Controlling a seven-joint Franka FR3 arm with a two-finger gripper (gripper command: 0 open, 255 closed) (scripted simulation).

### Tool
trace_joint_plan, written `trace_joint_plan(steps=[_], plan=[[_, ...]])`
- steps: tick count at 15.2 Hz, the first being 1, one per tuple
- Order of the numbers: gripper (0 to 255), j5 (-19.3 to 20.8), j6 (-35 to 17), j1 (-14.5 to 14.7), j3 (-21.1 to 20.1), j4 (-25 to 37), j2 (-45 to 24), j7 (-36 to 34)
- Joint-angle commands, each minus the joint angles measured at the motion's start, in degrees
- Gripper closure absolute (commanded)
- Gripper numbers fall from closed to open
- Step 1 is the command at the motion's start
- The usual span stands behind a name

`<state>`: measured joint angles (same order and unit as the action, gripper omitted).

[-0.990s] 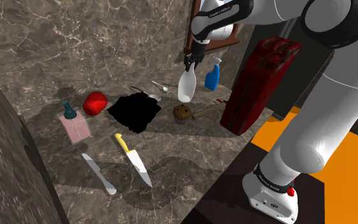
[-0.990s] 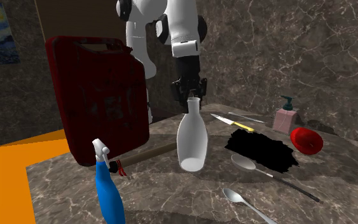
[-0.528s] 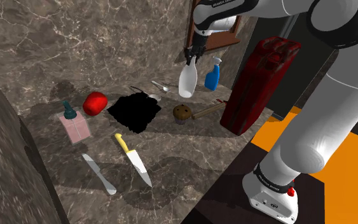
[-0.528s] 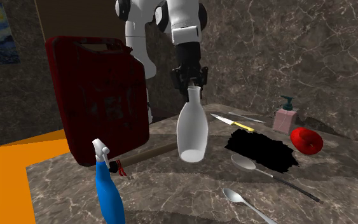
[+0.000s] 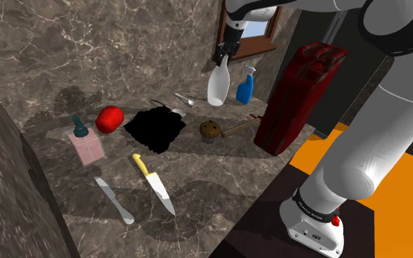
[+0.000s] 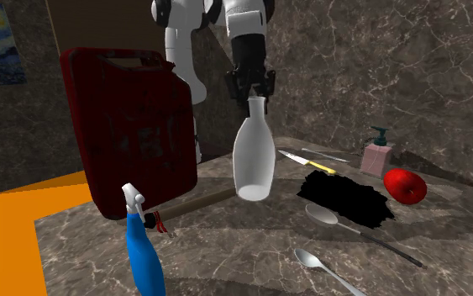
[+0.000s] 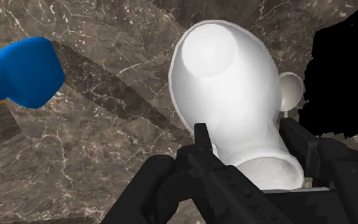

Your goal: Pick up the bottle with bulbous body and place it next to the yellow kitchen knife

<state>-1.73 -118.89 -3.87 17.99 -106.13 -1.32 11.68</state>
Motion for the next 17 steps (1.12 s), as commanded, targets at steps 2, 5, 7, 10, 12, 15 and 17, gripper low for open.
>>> trace_joint_plan(steps=[2,5,7,10,12,15,17], plan=[[255,0.14,2.28,0.02,-0.02,2.03,0.29,-0.15],[255,0.20,4.57,0.02,-0.01,4.23,0.38,-0.22],[255,0.22,6.11,0.02,-0.01,5.78,0.38,-0.25],[255,0.20,8.45,0.00,0.01,8.22,0.27,-0.27],[255,0.16,10.03,-0.02,0.03,9.93,0.13,-0.27],[255,0.05,12.42,-0.07,0.07,12.63,-0.20,-0.24],[255,-0.04,14.05,-0.12,0.10,14.54,-0.50,-0.21]])
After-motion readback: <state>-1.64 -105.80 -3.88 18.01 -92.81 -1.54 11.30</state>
